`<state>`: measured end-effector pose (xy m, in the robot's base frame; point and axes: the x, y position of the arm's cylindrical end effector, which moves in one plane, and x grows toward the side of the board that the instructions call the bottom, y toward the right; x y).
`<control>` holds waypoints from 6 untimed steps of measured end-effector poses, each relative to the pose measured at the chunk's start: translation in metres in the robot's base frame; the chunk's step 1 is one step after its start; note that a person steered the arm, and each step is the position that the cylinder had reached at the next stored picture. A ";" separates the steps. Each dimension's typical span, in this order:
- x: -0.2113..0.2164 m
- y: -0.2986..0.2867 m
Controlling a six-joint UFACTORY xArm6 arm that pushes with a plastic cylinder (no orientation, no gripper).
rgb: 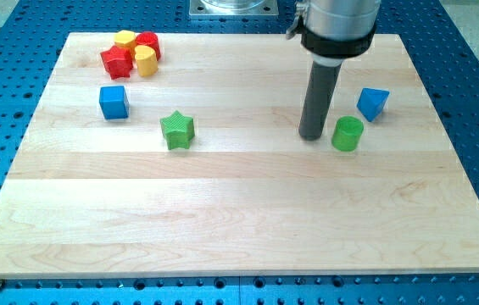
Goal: Place your arm to the left of the green star
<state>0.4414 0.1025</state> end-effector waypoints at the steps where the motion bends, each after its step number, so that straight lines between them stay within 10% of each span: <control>1: 0.021 0.022; 3: -0.012 0.075; 6: 0.060 -0.285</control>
